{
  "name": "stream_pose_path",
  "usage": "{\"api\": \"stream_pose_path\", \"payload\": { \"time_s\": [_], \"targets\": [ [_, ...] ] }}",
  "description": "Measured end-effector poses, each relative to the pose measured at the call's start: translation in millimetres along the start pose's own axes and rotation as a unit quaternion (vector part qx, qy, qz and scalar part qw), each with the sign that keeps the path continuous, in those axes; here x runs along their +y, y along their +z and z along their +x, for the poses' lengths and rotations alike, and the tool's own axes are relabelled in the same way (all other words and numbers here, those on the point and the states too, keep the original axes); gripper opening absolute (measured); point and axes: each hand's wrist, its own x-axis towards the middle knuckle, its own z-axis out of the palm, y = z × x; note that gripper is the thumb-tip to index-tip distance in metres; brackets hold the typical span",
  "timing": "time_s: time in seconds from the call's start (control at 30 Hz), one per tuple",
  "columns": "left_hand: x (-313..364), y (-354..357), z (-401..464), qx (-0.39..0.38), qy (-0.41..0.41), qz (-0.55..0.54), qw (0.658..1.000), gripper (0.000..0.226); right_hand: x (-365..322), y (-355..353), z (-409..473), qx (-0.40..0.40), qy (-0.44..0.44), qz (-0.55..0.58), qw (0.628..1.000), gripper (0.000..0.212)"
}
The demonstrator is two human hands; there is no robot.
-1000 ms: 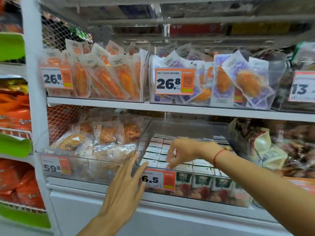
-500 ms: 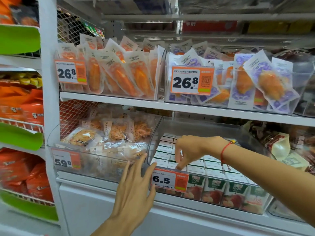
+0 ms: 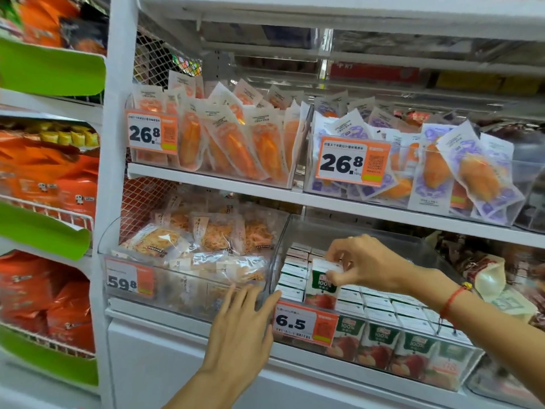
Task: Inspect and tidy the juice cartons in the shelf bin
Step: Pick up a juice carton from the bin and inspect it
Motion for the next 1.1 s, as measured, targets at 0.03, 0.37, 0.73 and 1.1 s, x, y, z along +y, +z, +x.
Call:
{"api": "stream_pose_path", "payload": {
  "time_s": [0.03, 0.37, 0.73, 1.1],
  "targets": [
    [0, -3, 0, 0.001, -0.005, 0.000, 1.000, 0.056, -1, -4, -4, 0.029, 0.003, 0.020, 0.999, 0.021],
    [56, -56, -1, -0.086, -0.167, -0.520, 0.833, 0.036, -48, 25, -70, 0.183, 0.122, 0.347, 0.911, 0.029],
    [67, -39, -25, -0.184, -0.210, -0.650, 0.707, 0.024, -52, 69, -107, 0.079, 0.206, 0.573, 0.789, 0.043],
    [69, -33, -29, -0.171, -0.205, -0.634, 0.726, 0.026, -52, 72, -116, 0.073, 0.170, 0.522, 0.833, 0.022]
  ]
}}
